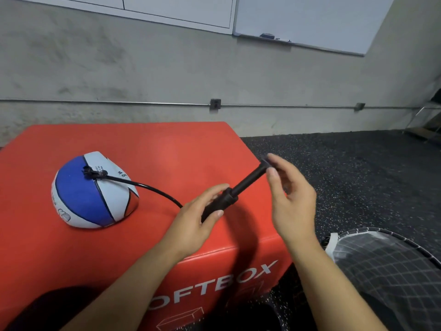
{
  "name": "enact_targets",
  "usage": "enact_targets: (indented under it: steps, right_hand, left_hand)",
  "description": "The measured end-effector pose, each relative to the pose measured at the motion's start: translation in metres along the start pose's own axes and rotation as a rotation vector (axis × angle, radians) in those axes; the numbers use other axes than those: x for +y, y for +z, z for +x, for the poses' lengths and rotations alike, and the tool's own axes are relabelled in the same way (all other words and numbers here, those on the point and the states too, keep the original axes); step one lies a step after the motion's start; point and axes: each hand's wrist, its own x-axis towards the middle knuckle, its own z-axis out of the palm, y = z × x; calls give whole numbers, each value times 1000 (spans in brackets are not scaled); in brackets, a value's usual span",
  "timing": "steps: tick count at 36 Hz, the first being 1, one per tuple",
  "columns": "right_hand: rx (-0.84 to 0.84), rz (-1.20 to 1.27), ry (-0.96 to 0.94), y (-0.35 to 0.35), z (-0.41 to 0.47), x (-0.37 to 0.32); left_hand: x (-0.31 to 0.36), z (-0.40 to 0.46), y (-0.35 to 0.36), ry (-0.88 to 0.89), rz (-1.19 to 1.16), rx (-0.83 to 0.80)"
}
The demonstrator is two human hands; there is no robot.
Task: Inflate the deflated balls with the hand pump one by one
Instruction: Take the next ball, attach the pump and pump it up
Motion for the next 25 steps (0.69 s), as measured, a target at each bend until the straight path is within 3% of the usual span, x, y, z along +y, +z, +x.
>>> enact_targets:
  steps: [4, 8, 17, 25]
  right_hand:
    - [133, -2, 14, -15, 10, -4]
    - [160, -15, -9, -10, 10, -6]
    - [33, -69, -130, 25, 0, 0]
    - [-133, -116, -110, 45, -15, 5]
  left_hand:
    - [0, 0, 1, 8, 23, -20]
    - [-1, 0, 0, 12, 12, -26]
    - [-6, 3, -3, -2, -37, 59]
    - [-6, 5, -7, -7, -58, 105]
